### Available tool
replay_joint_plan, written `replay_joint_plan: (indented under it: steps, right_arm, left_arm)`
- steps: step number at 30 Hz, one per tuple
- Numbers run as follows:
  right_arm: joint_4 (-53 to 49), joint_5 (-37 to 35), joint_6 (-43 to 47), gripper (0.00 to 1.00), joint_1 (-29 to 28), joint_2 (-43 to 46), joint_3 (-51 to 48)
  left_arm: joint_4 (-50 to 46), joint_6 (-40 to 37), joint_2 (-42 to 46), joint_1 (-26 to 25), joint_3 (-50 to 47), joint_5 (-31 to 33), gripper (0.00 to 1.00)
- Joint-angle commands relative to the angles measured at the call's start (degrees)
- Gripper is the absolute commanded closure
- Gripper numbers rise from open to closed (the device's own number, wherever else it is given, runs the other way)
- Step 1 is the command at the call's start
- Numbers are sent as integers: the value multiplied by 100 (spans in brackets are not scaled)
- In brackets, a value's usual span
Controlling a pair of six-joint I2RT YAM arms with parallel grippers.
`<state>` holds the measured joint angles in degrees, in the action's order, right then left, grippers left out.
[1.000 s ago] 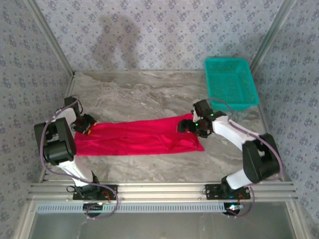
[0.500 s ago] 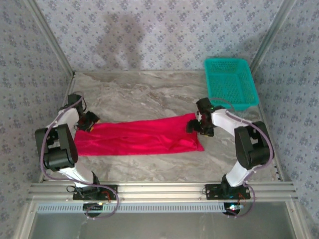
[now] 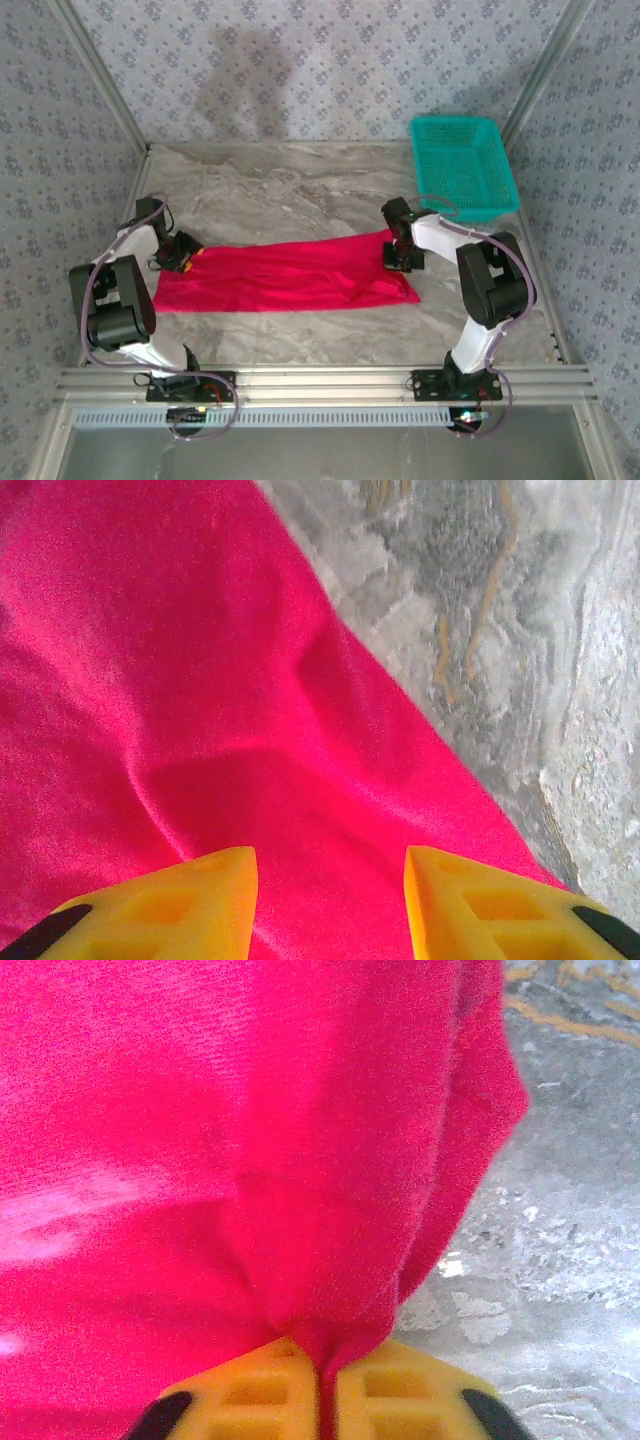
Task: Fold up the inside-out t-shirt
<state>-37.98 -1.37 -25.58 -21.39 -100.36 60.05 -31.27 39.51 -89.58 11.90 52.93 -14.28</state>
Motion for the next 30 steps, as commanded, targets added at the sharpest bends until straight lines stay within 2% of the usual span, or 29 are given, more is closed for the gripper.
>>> replay_joint_plan:
  steps: [1,9,12,20,25,30]
  right_arm:
    - [177,539,-92,100,-184,-340,-293]
    - [-714,101,317,100,418,899,-149]
    - [-1022,101,493,100,669,1369,26]
    - [-1939,-143,718,100,839,1917,768]
    - [-2039,53,373,100,496,2237,1251]
    - [-2066,-36,-68,100,-380,2167,1839]
  left_arm:
    - [140,241,300,-253,-221,-263,57]
    - [318,593,372,-1032,-20,-345,58]
    - [357,646,323,-1101,182,-436,58]
    - [350,487,3,-970,510,-752,58]
    - [396,488,6,-763,531,-943,58]
    - [285,417,114,-436,585,-1122,58]
